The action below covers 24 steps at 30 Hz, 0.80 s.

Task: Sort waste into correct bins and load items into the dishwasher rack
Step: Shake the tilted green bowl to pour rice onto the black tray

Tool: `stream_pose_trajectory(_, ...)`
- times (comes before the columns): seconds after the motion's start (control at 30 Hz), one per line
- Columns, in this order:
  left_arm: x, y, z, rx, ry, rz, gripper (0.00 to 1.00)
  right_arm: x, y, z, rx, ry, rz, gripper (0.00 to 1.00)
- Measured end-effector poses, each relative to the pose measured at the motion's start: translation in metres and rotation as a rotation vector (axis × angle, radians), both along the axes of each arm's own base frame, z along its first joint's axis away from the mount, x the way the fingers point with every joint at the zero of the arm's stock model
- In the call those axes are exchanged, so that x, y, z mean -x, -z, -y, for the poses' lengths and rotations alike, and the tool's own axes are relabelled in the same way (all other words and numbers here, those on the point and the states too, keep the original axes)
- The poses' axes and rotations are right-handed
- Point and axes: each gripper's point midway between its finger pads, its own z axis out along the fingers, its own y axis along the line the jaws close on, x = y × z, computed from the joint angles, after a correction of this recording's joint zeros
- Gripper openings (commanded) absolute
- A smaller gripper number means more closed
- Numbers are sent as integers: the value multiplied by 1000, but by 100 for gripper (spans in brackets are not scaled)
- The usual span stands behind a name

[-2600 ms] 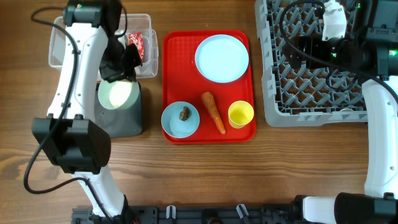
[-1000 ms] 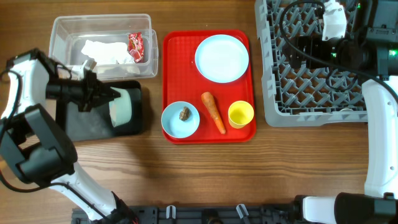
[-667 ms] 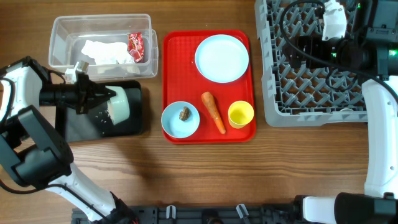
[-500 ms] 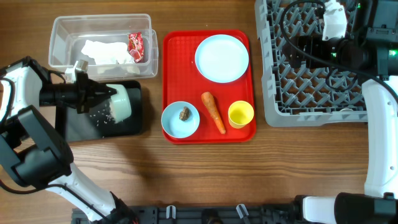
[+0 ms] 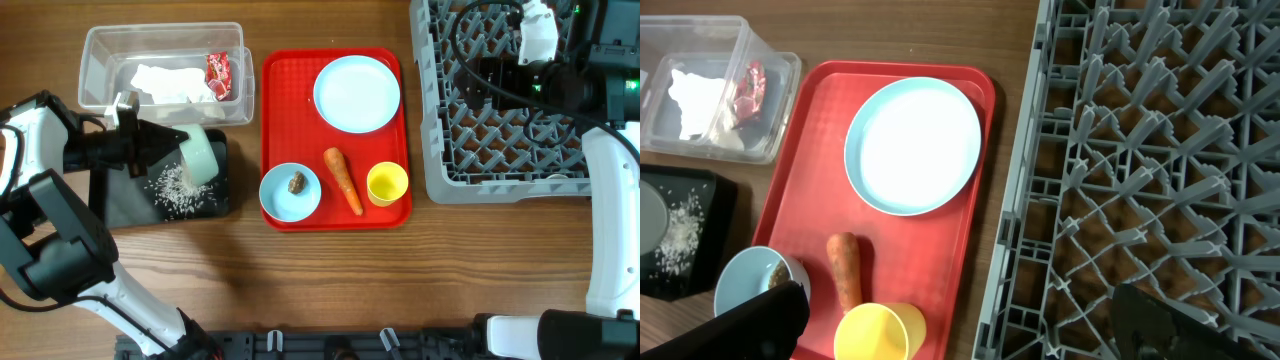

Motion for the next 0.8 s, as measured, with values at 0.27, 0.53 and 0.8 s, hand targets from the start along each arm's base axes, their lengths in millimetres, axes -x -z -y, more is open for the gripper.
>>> stream_pose_trajectory(0.27,-6,-12,1,65,-37,23,4,-1,-1,0,1,0,6,100)
stream_pose_trajectory(0.53,-11,-25,-15,136,-126,38,4,-1,-1,0,0,0,6,100)
stream_pose_trajectory(0.8,-12,-32,-41,174,-219,55,4,-1,-1,0,0,0,6,99)
